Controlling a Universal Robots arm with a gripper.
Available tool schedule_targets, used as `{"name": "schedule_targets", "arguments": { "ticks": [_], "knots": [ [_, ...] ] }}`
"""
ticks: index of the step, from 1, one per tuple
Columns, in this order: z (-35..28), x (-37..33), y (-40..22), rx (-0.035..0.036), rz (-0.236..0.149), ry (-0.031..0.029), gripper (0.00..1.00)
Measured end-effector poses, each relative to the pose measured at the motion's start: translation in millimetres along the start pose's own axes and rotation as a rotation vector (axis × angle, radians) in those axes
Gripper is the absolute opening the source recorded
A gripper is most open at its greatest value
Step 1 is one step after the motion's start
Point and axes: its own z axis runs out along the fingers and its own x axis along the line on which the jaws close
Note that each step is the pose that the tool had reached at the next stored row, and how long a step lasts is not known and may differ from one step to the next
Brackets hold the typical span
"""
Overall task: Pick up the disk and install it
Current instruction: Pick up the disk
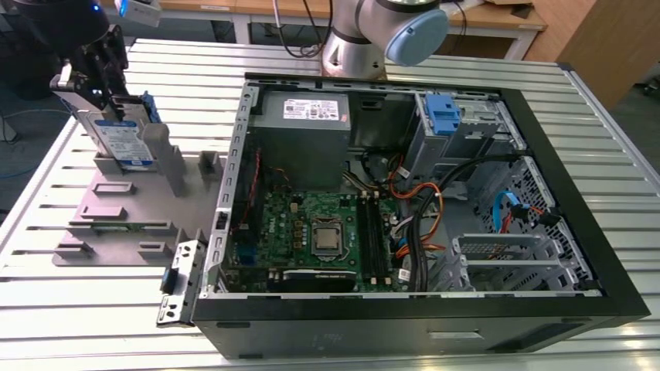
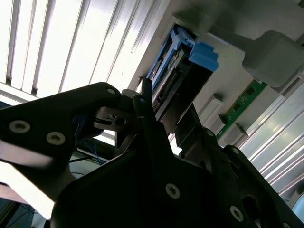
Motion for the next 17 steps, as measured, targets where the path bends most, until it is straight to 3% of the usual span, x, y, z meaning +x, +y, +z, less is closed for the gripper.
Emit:
{"name": "schedule_targets", "arguments": {
  "ticks": [5, 9, 17],
  "knots": [
    [-0.1, 0.0, 0.0, 0.0000, 0.000, 0.0000, 0.45],
    [-0.2, 0.0, 0.0, -0.0001, 0.000, 0.0001, 0.35],
    [-0.6, 0.0, 0.0, 0.0000, 0.000, 0.0000, 0.35]
  ]
}}
